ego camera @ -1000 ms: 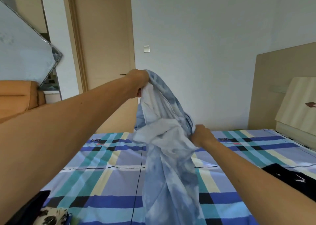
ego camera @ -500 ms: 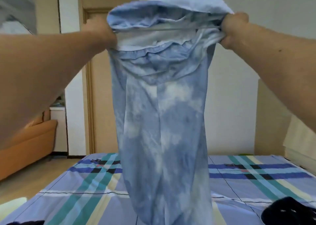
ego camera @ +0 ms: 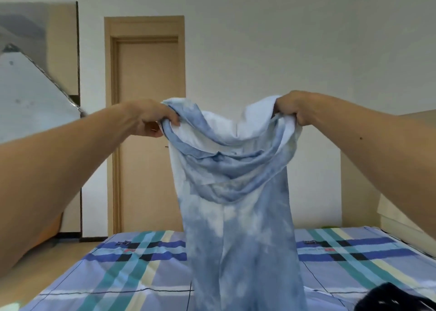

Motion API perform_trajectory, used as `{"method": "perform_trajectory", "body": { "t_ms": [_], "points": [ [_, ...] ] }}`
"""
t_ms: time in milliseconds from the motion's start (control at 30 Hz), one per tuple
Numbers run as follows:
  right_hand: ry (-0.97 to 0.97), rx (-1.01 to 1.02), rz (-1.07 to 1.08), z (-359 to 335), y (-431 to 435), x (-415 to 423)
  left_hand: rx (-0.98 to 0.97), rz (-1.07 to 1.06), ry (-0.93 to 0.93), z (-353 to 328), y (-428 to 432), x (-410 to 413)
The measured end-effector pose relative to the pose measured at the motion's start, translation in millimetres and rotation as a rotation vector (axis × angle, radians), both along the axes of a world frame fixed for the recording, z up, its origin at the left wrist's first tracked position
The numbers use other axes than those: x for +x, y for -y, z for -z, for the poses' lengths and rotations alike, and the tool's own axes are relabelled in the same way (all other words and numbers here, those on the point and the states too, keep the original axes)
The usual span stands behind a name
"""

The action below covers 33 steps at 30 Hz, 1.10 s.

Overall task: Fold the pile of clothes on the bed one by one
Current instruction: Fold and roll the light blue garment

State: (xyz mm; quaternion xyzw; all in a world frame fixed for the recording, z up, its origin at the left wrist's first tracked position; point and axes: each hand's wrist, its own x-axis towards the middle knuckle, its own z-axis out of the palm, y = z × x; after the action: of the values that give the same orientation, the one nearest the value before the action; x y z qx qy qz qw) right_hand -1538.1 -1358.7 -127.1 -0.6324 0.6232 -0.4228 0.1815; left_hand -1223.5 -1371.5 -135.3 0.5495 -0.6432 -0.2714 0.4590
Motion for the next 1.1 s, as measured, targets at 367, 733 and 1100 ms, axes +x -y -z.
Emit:
{"method": "perform_trajectory", "body": {
  "t_ms": [367, 733, 1100],
  "points": [
    [-0.470, -0.279, -0.043, 13.8, -20.9, 82.8, -0.295, 0.257, 0.275, 88.9, -39.3, -103.1],
    [-0.426, -0.129, -0.421, 69.0, -2.0, 18.9, -0.170, 0.076, 0.365, 42.9, -36.7, -38.4],
    [-0.485, 0.173, -0.247, 106.4, 40.5, -12.1, -0.413, -0.237, 0.647, 53.1, -5.5, 8.1]
  ]
}}
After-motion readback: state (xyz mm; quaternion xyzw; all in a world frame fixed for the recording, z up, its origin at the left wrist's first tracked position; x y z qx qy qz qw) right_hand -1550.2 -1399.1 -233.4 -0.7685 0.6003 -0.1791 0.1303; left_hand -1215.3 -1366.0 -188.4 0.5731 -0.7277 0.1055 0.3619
